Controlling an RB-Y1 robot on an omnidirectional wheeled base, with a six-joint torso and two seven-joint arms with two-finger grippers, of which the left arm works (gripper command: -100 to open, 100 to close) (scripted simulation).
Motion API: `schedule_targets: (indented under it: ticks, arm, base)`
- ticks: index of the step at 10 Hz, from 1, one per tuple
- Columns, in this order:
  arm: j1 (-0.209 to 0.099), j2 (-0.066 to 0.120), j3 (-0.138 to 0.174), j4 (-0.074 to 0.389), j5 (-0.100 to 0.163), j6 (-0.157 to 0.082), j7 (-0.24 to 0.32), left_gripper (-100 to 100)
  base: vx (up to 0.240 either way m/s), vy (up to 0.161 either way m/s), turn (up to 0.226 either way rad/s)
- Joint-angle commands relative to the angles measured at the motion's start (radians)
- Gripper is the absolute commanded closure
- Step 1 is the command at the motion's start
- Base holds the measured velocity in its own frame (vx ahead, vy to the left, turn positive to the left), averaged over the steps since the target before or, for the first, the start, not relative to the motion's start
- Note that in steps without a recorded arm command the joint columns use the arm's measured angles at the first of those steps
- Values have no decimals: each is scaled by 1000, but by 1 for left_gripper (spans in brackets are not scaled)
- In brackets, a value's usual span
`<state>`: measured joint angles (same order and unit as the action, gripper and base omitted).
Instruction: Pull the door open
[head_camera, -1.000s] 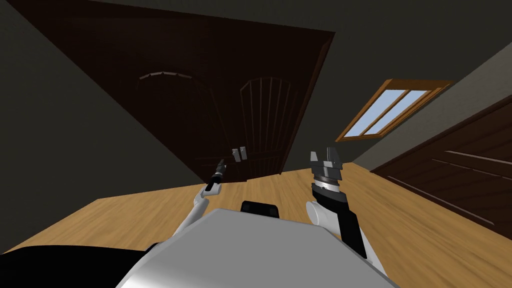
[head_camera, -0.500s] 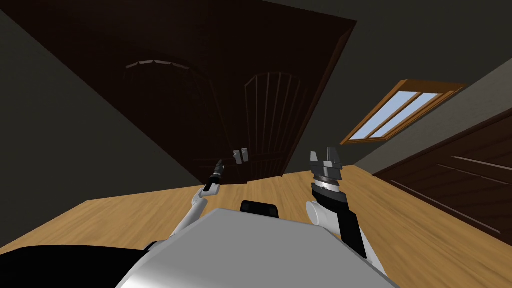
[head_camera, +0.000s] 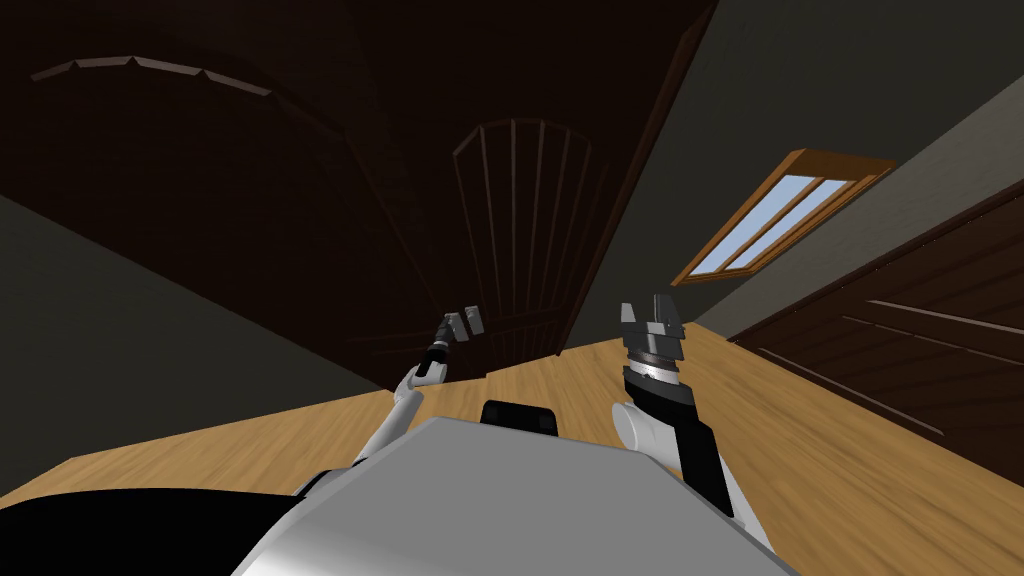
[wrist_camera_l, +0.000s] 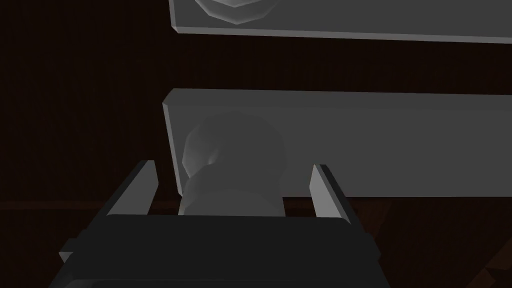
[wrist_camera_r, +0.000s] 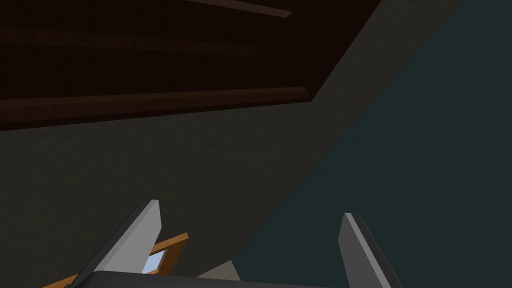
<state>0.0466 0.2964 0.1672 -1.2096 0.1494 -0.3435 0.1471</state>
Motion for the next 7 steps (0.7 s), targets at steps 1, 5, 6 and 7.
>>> schedule_targets:
  ticks: [1, 5, 6, 7]
  arm:
    - [1, 2, 1, 3, 0, -1, 1, 100]
    - [1, 2, 1, 3, 0, -1, 1, 100]
    - [1, 2, 1, 3, 0, -1, 1, 100]
    - [18, 9, 7, 9, 2, 1, 2, 100]
  base:
    - [-12, 8, 29]
    - [-25, 9, -12]
    - [0, 0, 0]
    - [-117, 49, 70]
